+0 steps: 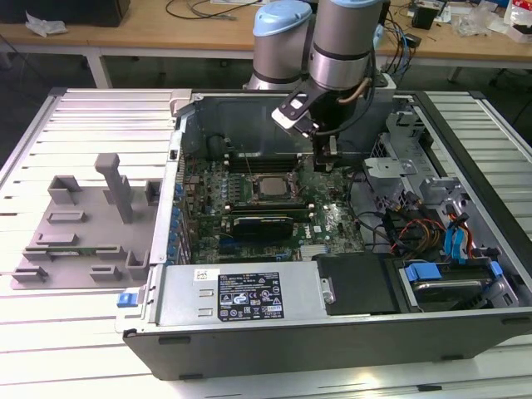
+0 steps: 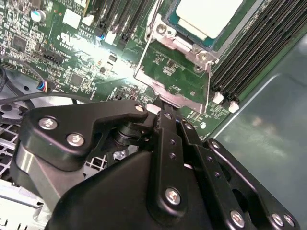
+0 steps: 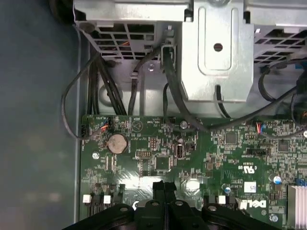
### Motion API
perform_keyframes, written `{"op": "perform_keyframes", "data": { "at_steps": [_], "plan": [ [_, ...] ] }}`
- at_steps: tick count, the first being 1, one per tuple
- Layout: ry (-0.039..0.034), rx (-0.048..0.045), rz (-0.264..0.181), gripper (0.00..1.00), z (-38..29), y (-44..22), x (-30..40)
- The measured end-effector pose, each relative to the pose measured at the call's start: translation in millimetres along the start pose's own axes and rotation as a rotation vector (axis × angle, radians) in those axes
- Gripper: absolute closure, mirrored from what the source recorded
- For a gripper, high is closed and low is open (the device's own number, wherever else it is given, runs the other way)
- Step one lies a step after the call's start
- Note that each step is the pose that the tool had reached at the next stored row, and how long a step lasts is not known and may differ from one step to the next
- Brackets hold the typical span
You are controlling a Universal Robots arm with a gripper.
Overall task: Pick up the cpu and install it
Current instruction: 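Close the cpu cover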
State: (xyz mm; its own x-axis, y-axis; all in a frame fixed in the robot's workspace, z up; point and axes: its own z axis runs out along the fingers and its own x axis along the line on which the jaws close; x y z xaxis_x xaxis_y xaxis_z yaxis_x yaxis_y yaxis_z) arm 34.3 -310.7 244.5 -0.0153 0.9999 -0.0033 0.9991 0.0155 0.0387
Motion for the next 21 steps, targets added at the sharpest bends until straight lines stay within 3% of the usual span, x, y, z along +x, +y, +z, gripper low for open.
{"op": "perform_keyframes", "data": {
  "at_steps": [5, 12, 14, 18, 19, 21],
  "plan": [
    [-0.0004, -0.0177, 0.003, 0.89, -1.0, -19.4, 3.7],
    [-0.0006, -0.0275, 0.007, 0.89, -1.8, -38.8, 7.0],
    [-0.0005, -0.0287, 0.008, 0.89, -1.8, -42.3, 7.3],
    [-0.0006, -0.0288, 0.008, 0.89, -1.9, -42.8, 7.4],
    [-0.0005, -0.0160, 0.008, 0.89, -1.8, -42.9, 7.4],
    [-0.0001, 0.0229, 0.008, 0.89, -1.5, -42.3, 7.3]
  ]
}}
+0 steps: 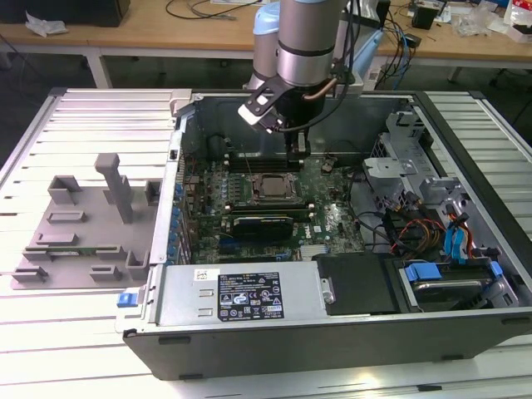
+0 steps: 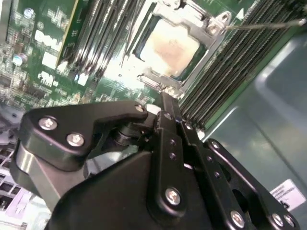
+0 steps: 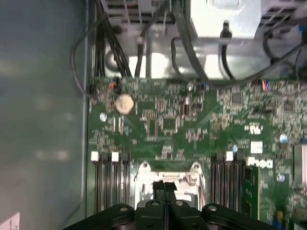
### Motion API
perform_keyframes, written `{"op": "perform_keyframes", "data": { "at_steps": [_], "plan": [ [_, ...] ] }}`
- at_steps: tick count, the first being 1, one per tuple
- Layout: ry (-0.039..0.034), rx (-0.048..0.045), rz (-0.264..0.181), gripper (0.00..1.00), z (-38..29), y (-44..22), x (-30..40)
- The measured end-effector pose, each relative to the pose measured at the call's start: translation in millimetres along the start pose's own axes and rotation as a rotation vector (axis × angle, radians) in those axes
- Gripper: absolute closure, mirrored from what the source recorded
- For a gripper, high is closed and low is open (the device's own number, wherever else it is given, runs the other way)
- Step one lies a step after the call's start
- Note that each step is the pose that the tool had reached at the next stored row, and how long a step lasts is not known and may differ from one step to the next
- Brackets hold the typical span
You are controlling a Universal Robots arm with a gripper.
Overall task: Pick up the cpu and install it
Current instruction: 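Close the cpu cover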
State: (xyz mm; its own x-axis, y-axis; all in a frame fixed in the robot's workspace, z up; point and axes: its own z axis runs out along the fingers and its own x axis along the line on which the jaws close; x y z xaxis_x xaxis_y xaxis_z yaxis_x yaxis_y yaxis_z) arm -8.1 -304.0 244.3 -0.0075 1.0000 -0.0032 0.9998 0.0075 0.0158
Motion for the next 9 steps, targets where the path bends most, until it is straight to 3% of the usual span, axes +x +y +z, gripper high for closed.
{"op": "perform_keyframes", "data": {
  "at_steps": [1, 6, 9],
  "plan": [
    [0.0003, 0.0245, 0.000, 0.89, 0.1, 0.2, 0.0],
    [0.0002, 0.0261, -0.001, 0.89, 0.3, -2.3, -2.9],
    [0.0003, 0.0246, -0.003, 0.89, 2.0, -8.1, -13.2]
  ]
}}
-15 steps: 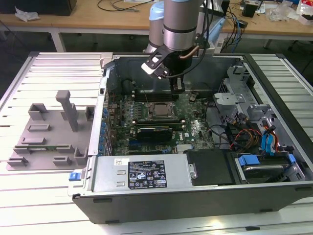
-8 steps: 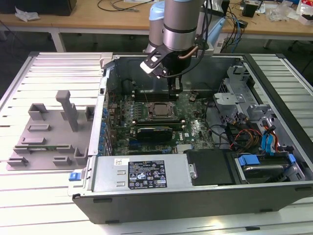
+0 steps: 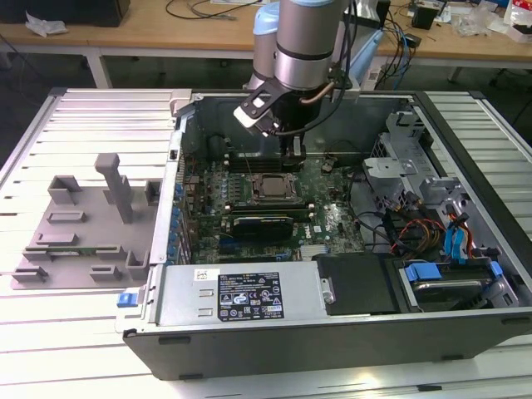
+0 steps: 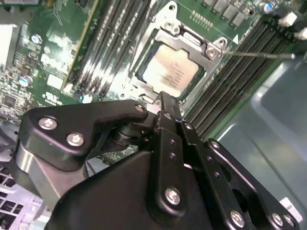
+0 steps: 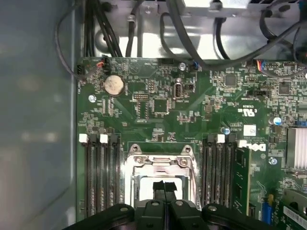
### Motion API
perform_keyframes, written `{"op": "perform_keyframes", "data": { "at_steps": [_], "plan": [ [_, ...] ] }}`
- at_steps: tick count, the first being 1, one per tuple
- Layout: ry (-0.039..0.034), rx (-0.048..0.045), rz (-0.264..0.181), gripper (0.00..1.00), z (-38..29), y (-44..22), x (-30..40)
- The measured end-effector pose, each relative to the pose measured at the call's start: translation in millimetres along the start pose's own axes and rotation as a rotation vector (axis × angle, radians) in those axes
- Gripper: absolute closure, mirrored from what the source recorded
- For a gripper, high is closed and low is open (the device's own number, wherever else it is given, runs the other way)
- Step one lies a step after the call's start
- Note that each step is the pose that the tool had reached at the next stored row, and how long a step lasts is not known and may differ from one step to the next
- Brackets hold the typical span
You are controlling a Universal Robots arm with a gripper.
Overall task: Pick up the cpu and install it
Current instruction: 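Close the cpu cover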
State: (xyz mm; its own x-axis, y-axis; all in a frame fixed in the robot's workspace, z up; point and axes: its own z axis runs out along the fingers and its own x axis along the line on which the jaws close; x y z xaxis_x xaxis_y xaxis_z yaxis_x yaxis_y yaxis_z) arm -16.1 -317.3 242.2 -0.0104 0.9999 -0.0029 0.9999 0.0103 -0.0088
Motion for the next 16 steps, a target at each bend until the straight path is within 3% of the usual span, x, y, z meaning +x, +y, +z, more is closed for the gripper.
{"op": "perform_keyframes", "data": {
  "at_steps": [5, 10, 13, 16],
  "plan": [
    [0.0002, -0.0087, -0.002, 0.89, 6.9, -14.7, -1.8],
    [0.0003, -0.0152, -0.006, 0.89, 13.9, -19.4, -1.8],
    [0.0002, -0.0157, -0.011, 0.89, 14.3, -20.1, -1.8],
    [0.0001, -0.0159, -0.065, 0.89, 14.4, -20.2, -1.8]
  ]
}}
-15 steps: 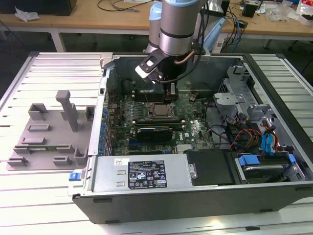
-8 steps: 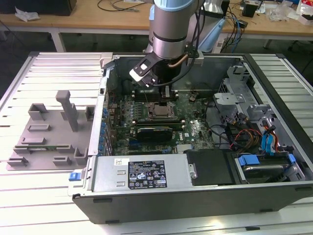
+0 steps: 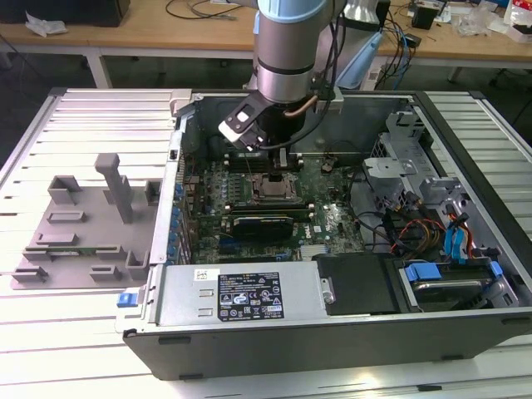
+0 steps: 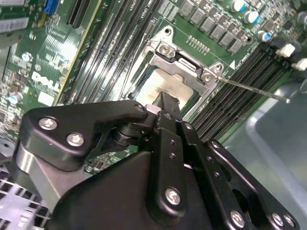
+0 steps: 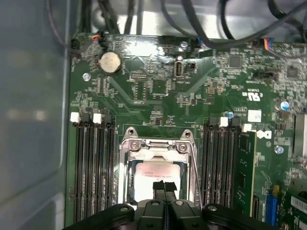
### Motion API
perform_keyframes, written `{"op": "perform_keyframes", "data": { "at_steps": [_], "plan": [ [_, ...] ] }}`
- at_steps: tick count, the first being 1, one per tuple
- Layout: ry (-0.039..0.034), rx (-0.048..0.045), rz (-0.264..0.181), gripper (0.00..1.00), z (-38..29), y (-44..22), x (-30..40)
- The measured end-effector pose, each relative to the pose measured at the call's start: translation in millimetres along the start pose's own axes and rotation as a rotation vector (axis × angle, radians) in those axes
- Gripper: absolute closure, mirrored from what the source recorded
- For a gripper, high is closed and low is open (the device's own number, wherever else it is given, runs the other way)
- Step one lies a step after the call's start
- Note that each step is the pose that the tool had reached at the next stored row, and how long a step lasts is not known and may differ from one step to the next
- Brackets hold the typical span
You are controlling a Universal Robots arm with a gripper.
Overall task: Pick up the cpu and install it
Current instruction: 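Close the cpu cover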
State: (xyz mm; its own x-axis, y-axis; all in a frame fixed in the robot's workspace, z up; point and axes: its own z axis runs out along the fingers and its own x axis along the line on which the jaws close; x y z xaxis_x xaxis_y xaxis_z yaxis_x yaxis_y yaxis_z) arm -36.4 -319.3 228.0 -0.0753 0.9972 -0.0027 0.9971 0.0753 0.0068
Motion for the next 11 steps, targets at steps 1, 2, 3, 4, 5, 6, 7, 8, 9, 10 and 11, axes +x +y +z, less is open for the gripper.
{"op": "perform_keyframes", "data": {
  "at_steps": [1, 2, 3, 4, 5, 6, 7, 8, 9, 10, 11],
  "plan": [
    [0.0001, 0.0000, -0.018, 0.89, 0.0, 0.0, 0.0],
    [0.0004, -0.0001, -0.058, 0.89, 0.1, 0.0, 0.0],
    [0.0006, -0.0002, -0.079, 0.89, 0.1, 0.0, 0.0],
    [0.0007, -0.0003, -0.101, 0.89, 0.2, 0.0, 0.0],
    [0.0011, -0.0004, -0.150, 0.89, 0.2, 0.0, 0.0],
    [0.0013, -0.0005, -0.186, 0.89, 0.2, 0.0, 0.0],
    [0.0015, -0.0006, -0.218, 0.89, 0.2, 0.0, 0.0],
    [0.0017, -0.0007, -0.237, 0.89, 0.2, 0.0, 0.0],
    [0.0019, -0.0008, -0.263, 0.89, 0.2, 0.0, 0.0],
    [0.0021, -0.0008, -0.300, 0.89, 0.2, 0.0, 0.0],
    [0.0022, -0.0008, -0.323, 0.89, 0.2, 0.0, 0.0]
  ]
}}
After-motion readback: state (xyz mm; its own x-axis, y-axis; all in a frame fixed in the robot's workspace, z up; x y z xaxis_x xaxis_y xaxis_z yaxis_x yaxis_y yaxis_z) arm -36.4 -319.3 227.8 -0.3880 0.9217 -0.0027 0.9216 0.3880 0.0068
